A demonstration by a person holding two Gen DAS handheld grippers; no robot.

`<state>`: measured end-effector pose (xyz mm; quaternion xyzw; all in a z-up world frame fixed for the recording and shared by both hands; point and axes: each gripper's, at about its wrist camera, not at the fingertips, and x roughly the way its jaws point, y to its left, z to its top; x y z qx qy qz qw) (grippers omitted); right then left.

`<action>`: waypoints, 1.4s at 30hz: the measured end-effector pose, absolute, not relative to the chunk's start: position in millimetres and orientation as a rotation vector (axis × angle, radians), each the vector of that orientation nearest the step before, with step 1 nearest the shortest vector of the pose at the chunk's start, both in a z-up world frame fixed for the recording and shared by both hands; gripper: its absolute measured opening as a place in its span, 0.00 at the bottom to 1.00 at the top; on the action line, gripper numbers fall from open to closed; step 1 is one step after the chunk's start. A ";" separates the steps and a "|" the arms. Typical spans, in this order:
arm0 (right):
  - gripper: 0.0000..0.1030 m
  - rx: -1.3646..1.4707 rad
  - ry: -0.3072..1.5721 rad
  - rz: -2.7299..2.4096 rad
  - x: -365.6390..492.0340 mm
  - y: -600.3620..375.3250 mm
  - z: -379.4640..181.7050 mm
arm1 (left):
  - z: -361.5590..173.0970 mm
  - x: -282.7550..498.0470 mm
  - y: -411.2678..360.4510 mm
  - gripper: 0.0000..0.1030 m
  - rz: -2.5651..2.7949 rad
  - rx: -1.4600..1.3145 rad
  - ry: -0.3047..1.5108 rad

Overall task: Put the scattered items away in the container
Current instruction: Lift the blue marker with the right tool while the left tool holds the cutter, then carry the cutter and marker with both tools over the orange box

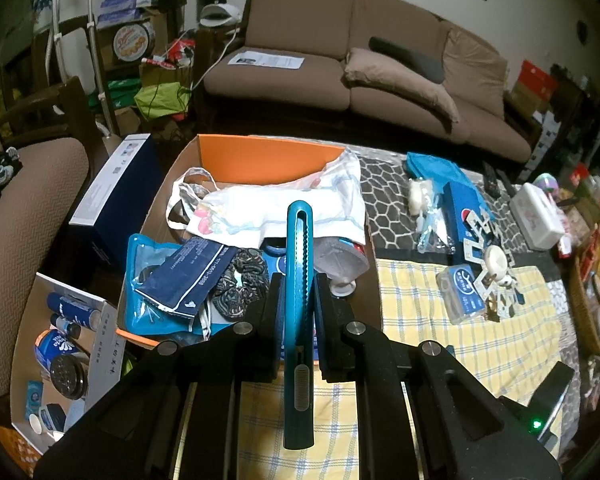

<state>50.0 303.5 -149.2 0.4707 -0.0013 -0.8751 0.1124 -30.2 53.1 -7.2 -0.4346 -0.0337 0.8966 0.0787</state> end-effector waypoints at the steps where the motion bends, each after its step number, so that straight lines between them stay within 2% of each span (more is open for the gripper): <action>1: 0.11 1.357 -0.019 -2.574 50.7 304.2 -146.4 | -7.3 -30.1 53.9 0.12 2.684 -1.300 -0.099; 18: 0.11 1.236 -0.080 -2.599 55.3 304.3 -121.9 | -7.9 -31.6 52.2 0.12 2.688 -1.305 -0.122; 32: 0.11 1.049 -0.053 -2.616 34.3 273.9 -30.8 | 4.1 -37.7 24.8 0.12 2.734 -1.283 -0.183; 42: 0.11 0.964 -0.034 -2.565 9.5 223.5 7.2 | 12.0 -46.9 -10.1 0.12 2.794 -1.280 -0.238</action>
